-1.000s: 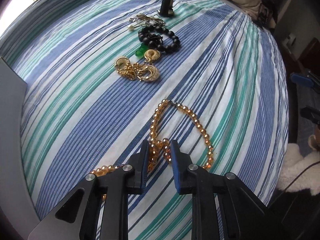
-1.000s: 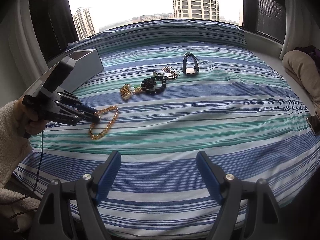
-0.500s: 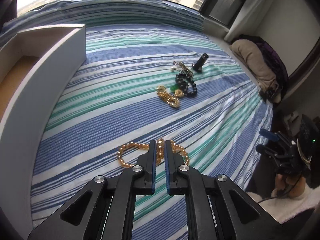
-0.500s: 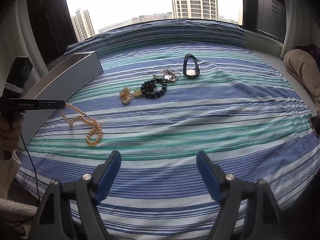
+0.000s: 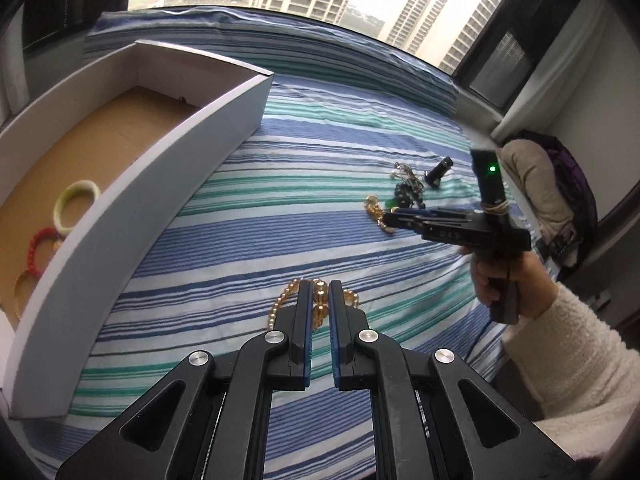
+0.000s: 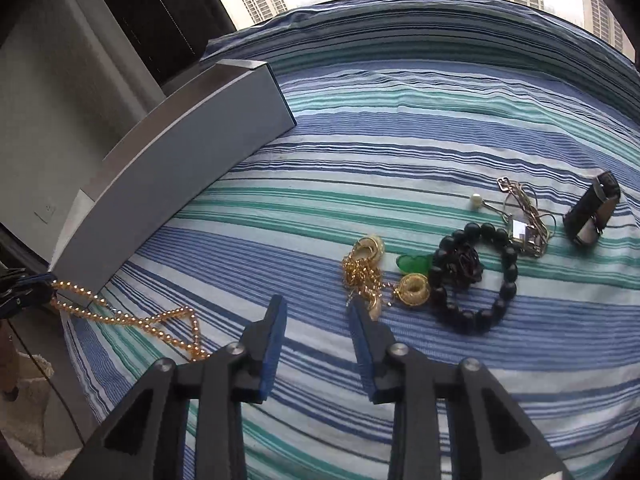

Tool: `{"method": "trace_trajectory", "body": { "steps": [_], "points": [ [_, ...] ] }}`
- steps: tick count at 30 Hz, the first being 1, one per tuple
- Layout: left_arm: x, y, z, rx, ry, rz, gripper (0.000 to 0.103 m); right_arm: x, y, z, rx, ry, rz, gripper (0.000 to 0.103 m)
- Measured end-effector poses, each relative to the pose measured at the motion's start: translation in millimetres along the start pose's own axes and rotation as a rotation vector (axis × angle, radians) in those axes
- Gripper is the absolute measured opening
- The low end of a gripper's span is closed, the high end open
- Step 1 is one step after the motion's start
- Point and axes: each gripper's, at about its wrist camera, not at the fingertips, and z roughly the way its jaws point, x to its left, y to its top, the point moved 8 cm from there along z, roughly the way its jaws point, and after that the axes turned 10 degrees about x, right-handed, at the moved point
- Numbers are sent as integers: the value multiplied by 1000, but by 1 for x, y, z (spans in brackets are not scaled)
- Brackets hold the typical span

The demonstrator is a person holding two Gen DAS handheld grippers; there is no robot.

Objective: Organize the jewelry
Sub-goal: 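Grasp the gold earring chain with the right tool while the left tool holds the necklace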

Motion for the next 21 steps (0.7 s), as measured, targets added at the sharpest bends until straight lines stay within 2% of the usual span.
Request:
{"method": "trace_trajectory", "body": {
  "steps": [3, 6, 7, 8, 10, 15, 18, 21],
  "points": [
    [1, -3, -7, -17, -20, -37, 5, -7, 17, 30, 64, -80, -20, 31],
    [0, -3, -14, -39, -32, -42, 5, -9, 27, 38, 67, -152, -45, 30],
    [-1, -2, -16, -45, -33, -43, 5, -8, 27, 39, 73, -162, -47, 26],
    [-1, -1, -19, -50, -34, -47, 5, -8, 28, 40, 86, -188, -51, 10],
    [1, 2, -27, -62, -38, -65, 5, -8, 28, 36, 102, -148, -27, 1],
    [3, 10, -60, -109, -23, -92, 5, 8, 30, -14, 37, -48, 6, 0],
    [2, 17, -82, -136, -17, -96, 5, 29, 39, -50, -9, -5, -28, 0],
    [1, 20, -97, -153, 0, -89, 5, 48, 43, -68, 12, -37, -105, 1]
  ]
}}
